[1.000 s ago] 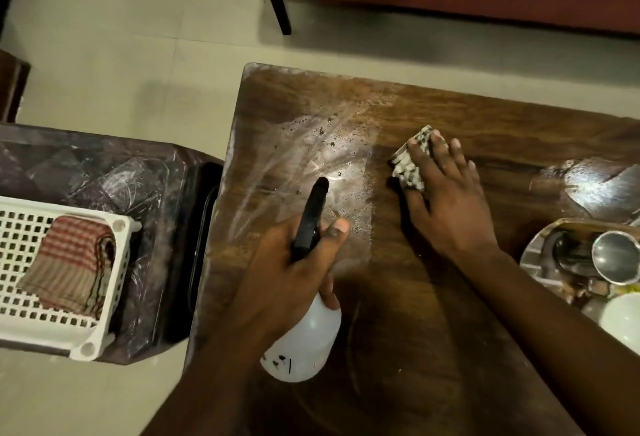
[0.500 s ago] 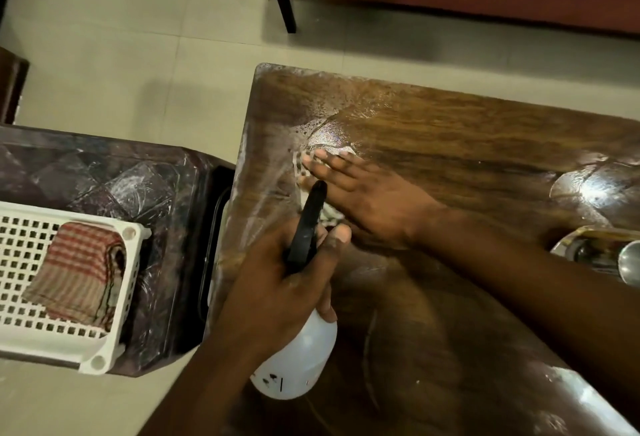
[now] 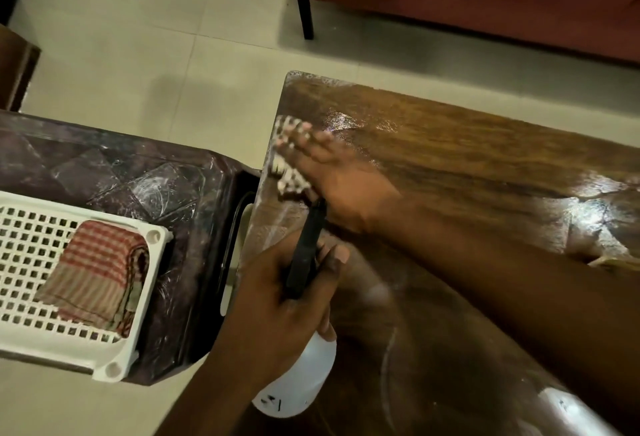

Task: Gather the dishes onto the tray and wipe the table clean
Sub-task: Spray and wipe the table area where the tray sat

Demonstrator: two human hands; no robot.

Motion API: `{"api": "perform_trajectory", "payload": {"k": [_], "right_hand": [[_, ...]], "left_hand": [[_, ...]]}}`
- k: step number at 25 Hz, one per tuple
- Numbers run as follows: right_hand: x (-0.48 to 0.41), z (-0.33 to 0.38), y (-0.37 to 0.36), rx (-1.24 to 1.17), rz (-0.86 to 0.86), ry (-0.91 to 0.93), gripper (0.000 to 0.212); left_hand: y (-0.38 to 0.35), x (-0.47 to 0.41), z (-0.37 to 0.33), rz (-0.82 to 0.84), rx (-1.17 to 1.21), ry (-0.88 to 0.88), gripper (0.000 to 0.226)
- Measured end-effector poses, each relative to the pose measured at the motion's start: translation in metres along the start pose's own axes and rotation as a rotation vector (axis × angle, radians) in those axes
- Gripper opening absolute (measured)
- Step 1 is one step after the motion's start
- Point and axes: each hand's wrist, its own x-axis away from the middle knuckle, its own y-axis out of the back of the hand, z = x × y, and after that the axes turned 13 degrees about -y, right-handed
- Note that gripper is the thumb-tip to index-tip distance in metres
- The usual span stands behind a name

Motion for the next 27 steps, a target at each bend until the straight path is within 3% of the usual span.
{"api": "perform_trajectory", "payload": {"k": [2,3,5,7,8,9,10,13,14,15,18,20,22,25,27], "right_hand": [[0.002,-0.025,0.007,0.169,0.115,0.348,0.068],[-0.001,-0.044,0.01,0.217,0.108,0.33,0.066],[-0.011,-0.073,0.019,0.128,-0.05,-0.055,0.062],[-0.029,-0.067,0.024,-0.157,-0.258,-0.533,0.061],[-0.04,-0.049,0.022,-0.251,-0.311,-0.631,0.06],[-0.049,-0.028,0.02,-0.287,-0.286,-0.609,0.06],[-0.055,-0.01,0.016,-0.256,-0.222,-0.464,0.061],[-0.045,0.01,0.011,0.062,0.074,0.222,0.062],[-0.048,-0.002,0.014,0.125,0.094,0.321,0.063],[-0.056,-0.014,0.018,0.132,0.05,0.273,0.063],[-0.087,-0.037,0.027,-0.09,-0.183,-0.279,0.064],[-0.09,-0.028,0.03,-0.165,-0.234,-0.402,0.063],[-0.063,-0.012,0.025,-0.072,-0.077,-0.124,0.065],[-0.001,-0.007,0.005,0.196,0.146,0.53,0.063],[0.024,-0.033,-0.006,0.299,0.158,0.62,0.066]], "left_hand": [[0.004,0.0,0.002,0.0,0.02,-0.001,0.044],[0.005,0.001,0.003,-0.01,0.04,0.004,0.047],[0.009,0.001,0.005,-0.037,0.073,0.01,0.044],[0.012,0.001,0.007,-0.056,0.095,0.007,0.038],[0.013,0.001,0.008,-0.063,0.1,-0.001,0.039],[0.013,0.001,0.008,-0.067,0.1,-0.005,0.04],[0.014,0.002,0.008,-0.072,0.091,-0.003,0.041],[0.016,0.003,0.006,-0.095,0.06,0.026,0.046],[0.017,0.004,0.006,-0.096,0.067,0.032,0.045],[0.018,0.006,0.007,-0.093,0.076,0.031,0.043],[0.021,0.009,0.011,-0.103,0.082,0.023,0.041],[0.021,0.012,0.013,-0.105,0.085,0.022,0.04],[0.021,0.016,0.012,-0.098,0.089,0.019,0.041],[0.023,0.022,0.015,-0.063,0.07,0.022,0.041],[0.022,0.026,0.014,-0.022,0.036,0.032,0.037]]}}
